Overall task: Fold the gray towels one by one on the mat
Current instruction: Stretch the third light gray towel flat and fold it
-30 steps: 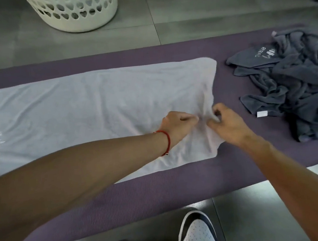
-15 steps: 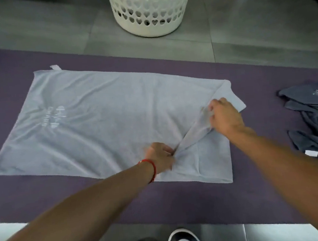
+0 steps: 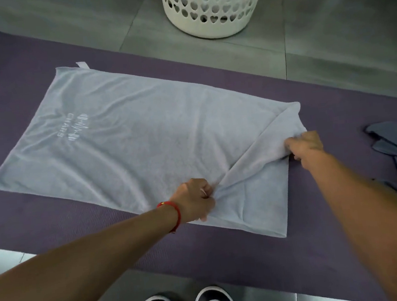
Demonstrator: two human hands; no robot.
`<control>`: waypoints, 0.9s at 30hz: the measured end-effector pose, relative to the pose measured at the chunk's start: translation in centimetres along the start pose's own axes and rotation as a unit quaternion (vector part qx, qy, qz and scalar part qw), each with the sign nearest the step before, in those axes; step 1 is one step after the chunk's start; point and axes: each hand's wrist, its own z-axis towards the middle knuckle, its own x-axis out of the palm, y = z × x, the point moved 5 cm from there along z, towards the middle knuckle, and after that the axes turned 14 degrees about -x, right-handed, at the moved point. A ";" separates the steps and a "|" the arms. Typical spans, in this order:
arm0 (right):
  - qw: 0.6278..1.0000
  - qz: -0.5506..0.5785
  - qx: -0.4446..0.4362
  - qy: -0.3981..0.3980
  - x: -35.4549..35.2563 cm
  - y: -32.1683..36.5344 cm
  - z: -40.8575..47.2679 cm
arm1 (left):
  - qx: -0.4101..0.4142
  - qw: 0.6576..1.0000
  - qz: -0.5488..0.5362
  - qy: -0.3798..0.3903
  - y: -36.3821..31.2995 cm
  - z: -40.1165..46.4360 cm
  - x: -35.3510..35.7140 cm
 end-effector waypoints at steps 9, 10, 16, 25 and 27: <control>0.976 -0.187 -0.068 0.089 0.5 2.5 0.7 | -0.007 0.995 -0.028 -0.097 2.9 -1.3 -5.0; 0.977 -0.185 -0.074 0.082 0.8 2.4 0.7 | -0.007 0.995 -0.028 -0.100 3.3 -1.4 -5.4; 0.988 -0.055 -0.133 0.056 3.1 7.3 -2.1 | -0.019 0.987 -0.005 -0.160 5.5 -2.4 -8.2; 0.937 0.151 -0.291 0.124 10.2 26.0 -6.4 | -0.101 0.950 -0.063 -0.288 12.3 -6.2 -18.3; 0.914 0.148 -0.344 0.156 13.3 30.3 -7.0 | -0.127 0.933 -0.105 -0.320 15.1 -6.6 -21.3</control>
